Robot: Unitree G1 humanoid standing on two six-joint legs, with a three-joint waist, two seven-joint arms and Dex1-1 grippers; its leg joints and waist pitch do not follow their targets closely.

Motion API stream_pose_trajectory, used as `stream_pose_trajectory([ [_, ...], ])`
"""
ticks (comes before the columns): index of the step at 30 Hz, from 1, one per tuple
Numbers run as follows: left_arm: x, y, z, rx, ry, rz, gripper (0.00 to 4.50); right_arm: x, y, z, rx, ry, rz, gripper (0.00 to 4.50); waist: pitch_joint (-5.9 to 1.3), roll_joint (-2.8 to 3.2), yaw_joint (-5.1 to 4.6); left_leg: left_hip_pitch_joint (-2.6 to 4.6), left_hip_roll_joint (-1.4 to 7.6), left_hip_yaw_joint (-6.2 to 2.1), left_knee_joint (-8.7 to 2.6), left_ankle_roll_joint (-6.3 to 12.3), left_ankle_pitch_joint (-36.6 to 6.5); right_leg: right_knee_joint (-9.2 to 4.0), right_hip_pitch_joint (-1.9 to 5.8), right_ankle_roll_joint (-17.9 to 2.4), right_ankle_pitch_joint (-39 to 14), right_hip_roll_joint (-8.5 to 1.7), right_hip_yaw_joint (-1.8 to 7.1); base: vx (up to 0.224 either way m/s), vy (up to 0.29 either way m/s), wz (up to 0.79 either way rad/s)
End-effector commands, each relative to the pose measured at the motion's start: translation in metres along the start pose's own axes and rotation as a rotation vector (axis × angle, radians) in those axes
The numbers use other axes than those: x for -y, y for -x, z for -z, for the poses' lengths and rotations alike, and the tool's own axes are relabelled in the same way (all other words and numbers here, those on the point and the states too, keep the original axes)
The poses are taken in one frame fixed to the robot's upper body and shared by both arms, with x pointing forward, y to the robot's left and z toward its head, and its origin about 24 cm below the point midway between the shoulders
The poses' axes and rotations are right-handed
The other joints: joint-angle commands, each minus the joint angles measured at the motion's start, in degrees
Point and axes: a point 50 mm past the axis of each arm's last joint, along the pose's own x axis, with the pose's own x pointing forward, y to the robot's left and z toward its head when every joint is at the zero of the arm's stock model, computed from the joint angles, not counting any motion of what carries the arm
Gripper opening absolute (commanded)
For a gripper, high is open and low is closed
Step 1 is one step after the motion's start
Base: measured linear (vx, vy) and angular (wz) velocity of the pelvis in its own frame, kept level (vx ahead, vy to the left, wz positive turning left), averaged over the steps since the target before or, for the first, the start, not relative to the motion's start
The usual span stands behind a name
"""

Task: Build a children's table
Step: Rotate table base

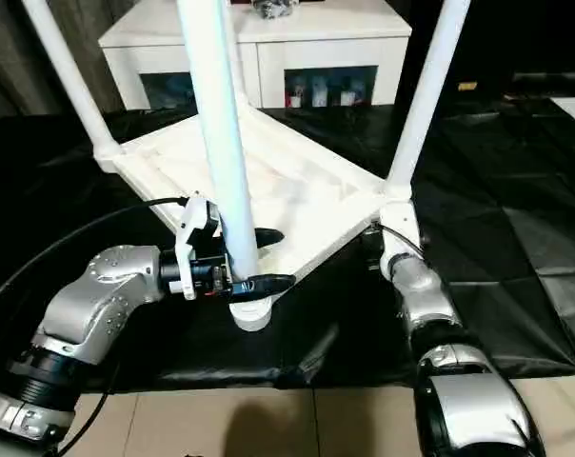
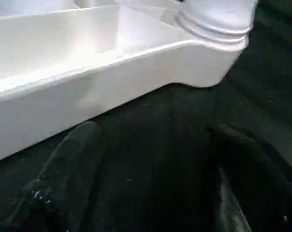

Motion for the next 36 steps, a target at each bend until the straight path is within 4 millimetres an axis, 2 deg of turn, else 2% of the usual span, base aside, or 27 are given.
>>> stream_pose_trajectory([
  [1,0.001,-0.004,0.000,-0.019,-0.013,0.023,4.47,-0.021,0.000,0.004,-0.007,-0.020,-0.128,4.01,-3.70,-0.30,-0.18,1.98,2.46,-1.55,-4.86,1.17,-17.40,-3.18,1.73,-14.70,-8.52,-0.46,0.37,0.000,0.000,0.00],
  [6,0.004,-0.009,0.000,-0.019,-0.015,0.055,4.47,-0.039,0.000,-0.008,0.079,-0.057,-0.267,4.01,-3.69,-0.15,-0.81,1.81,2.56,-1.61,-4.94,1.43,-17.77,-3.03,1.89,-15.63,-7.77,-0.44,0.28,0.000,0.000,0.00],
  [9,0.006,-0.013,-0.001,-0.019,-0.019,0.071,4.47,-0.045,0.001,-0.011,0.104,-0.053,-0.319,4.01,-3.70,-0.25,-1.15,1.63,2.52,-1.60,-4.86,1.94,-17.37,-3.07,2.04,-16.02,-7.78,-0.56,0.27,0.000,0.000,0.00],
  [11,0.010,-0.022,-0.001,-0.019,-0.026,0.106,4.47,-0.054,0.003,-0.014,0.135,-0.034,-0.405,4.01,-3.70,-0.21,-1.32,1.63,2.59,-1.57,-4.80,2.26,-17.30,-3.13,2.03,-16.25,-7.93,-0.58,0.26,0.000,0.000,0.00],
  [16,0.012,-0.033,-0.002,-0.020,-0.040,0.127,4.47,-0.062,0.006,-0.015,0.154,-0.016,-0.476,4.01,-3.69,-0.30,-1.45,1.61,2.65,-1.51,-4.72,3.22,-16.38,-3.13,2.05,-16.92,-7.02,-0.59,0.25,0.000,0.000,0.00],
  [22,0.013,-0.048,-0.005,-0.013,-0.060,0.146,4.47,-0.072,0.009,-0.017,0.183,0.006,-0.553,4.01,-3.75,-0.38,-2.02,1.44,2.73,-1.68,-4.77,3.39,-16.85,-3.16,2.19,-16.91,-7.52,-0.74,0.26,0.000,0.000,0.00],
  [25,0.012,-0.055,-0.005,-0.015,-0.073,0.146,4.47,-0.074,0.010,-0.017,0.192,0.013,-0.571,4.01,-3.69,-0.44,-2.16,1.41,2.73,-1.68,-4.75,4.05,-16.55,-3.27,2.13,-17.15,-7.39,-0.77,0.25,0.000,0.000,0.00],
  [26,0.011,-0.056,-0.005,-0.018,-0.081,0.137,4.47,-0.074,0.010,-0.017,0.196,0.018,-0.566,4.01,-3.71,-0.24,-2.20,1.50,2.72,-1.65,-4.68,4.18,-16.52,-3.32,2.09,-17.21,-7.42,-0.79,0.29,0.000,0.000,0.00],
  [29,0.009,-0.058,-0.004,-0.021,-0.091,0.128,4.47,-0.073,0.010,-0.018,0.199,0.014,-0.558,4.01,-3.73,-0.40,-2.26,1.47,2.76,-1.68,-4.73,4.25,-16.71,-3.39,2.10,-17.12,-7.41,-0.78,0.26,0.000,0.000,0.00],
  [31,0.006,-0.060,-0.004,-0.021,-0.101,0.108,4.47,-0.071,0.009,-0.019,0.200,0.016,-0.547,4.01,-3.67,-0.27,-2.27,1.53,2.79,-1.69,-4.80,4.19,-17.32,-3.44,2.05,-17.18,-7.66,-0.75,0.24,0.000,0.000,0.00],
  [36,-0.009,-0.061,-0.003,-0.041,-0.155,-0.026,4.47,-0.062,0.006,-0.018,0.187,0.035,-0.469,4.01,-3.65,-0.34,-2.44,1.46,2.72,-1.85,-4.87,4.01,-18.22,-3.61,2.05,-16.63,-8.20,-0.85,0.29,0.000,0.000,0.00],
])
